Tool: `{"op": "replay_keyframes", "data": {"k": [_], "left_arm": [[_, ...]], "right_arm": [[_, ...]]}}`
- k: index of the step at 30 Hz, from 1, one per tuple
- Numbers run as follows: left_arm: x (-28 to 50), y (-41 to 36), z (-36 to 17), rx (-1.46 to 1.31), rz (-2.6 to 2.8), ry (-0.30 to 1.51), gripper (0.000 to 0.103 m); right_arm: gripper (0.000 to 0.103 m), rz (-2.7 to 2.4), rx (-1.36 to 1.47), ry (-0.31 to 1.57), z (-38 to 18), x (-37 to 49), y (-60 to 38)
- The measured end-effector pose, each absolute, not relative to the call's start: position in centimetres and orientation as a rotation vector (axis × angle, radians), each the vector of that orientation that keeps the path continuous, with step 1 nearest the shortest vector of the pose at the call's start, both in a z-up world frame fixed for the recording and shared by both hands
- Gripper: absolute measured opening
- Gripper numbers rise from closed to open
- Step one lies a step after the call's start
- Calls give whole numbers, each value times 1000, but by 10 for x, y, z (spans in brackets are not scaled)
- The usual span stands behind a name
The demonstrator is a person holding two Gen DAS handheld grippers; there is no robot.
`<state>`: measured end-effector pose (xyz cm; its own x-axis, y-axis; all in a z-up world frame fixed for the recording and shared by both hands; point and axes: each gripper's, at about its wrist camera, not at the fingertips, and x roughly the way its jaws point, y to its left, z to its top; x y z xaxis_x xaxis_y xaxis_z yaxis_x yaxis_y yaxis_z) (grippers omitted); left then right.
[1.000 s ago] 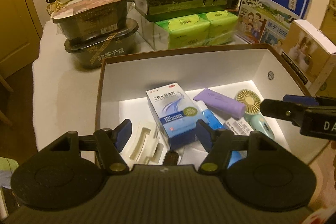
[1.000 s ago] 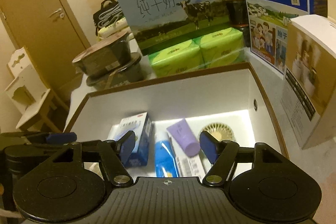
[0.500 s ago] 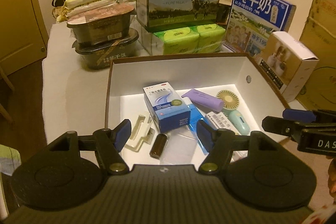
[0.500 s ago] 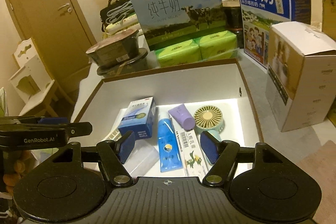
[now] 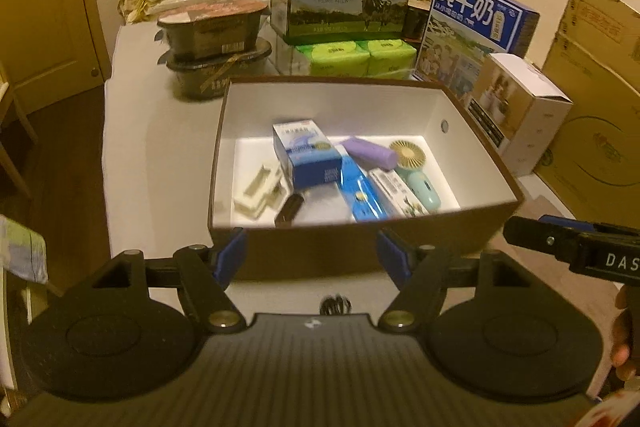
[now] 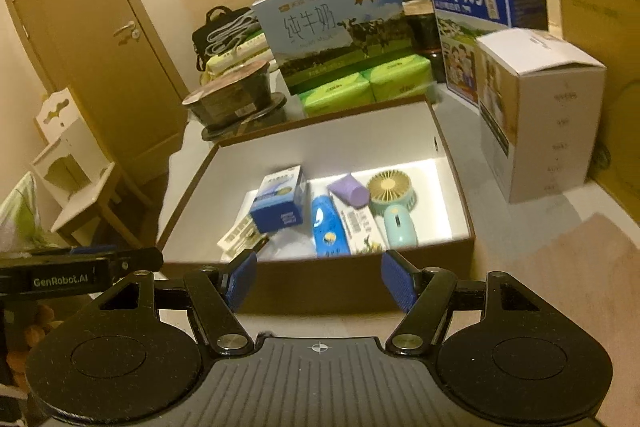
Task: Organize rigid objects
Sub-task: 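Withdraw both open grippers from the box toward the cable and pill bottle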
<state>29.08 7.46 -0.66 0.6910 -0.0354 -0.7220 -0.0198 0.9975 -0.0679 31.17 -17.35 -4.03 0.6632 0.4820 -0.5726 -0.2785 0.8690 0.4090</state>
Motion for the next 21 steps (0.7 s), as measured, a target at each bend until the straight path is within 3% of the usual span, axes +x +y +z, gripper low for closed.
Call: {"op": "replay_keyframes", "data": {"k": [21], "left_arm": [[184,47,-16,-109,-30,852,70]], "right_arm": [[69,437,282,797,-47,214,-185]]}}
